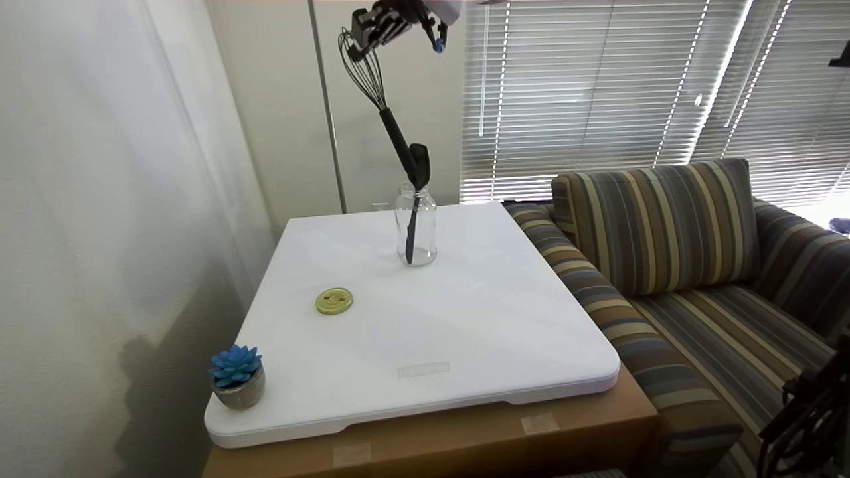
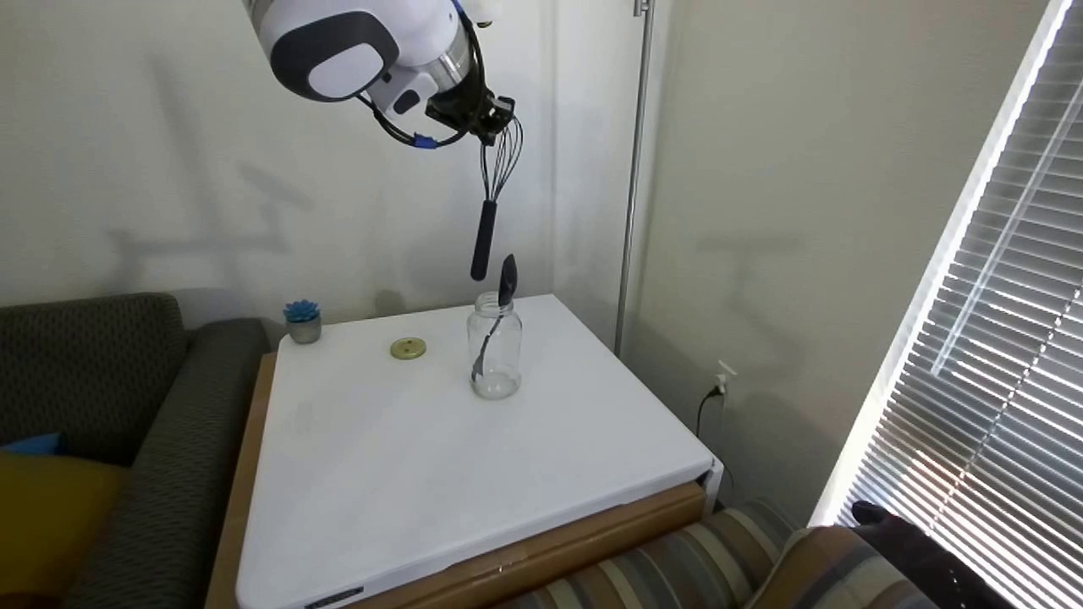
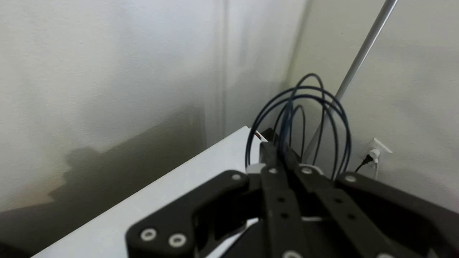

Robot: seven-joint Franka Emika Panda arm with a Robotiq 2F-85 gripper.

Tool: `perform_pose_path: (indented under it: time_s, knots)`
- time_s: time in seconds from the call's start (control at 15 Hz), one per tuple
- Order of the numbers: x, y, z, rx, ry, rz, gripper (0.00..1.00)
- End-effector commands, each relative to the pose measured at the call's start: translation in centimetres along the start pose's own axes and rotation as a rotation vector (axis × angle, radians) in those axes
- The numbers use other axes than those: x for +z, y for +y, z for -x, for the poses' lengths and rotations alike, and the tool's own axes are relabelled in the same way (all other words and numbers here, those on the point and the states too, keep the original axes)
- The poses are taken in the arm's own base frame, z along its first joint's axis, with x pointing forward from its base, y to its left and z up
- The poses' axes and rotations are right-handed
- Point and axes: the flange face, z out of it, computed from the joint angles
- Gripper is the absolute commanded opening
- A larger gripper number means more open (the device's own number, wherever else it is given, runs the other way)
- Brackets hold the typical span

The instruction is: Put the spatula and whisk inside the glass jar

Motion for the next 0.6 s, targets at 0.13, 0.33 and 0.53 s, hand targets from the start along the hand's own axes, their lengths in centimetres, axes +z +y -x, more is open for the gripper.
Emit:
perform_pose_path:
  time_s: [0.13,0.33,0.53]
  knots:
    - [2.1,1.8,-1.1,0.016,-0.012,-0.04,0.01]
    - [3.4,3.1,-2.2,0.038,-0.021,-0.058,0.01]
    - [4.4,4.2,-2.8,0.059,-0.026,-0.058,0.01]
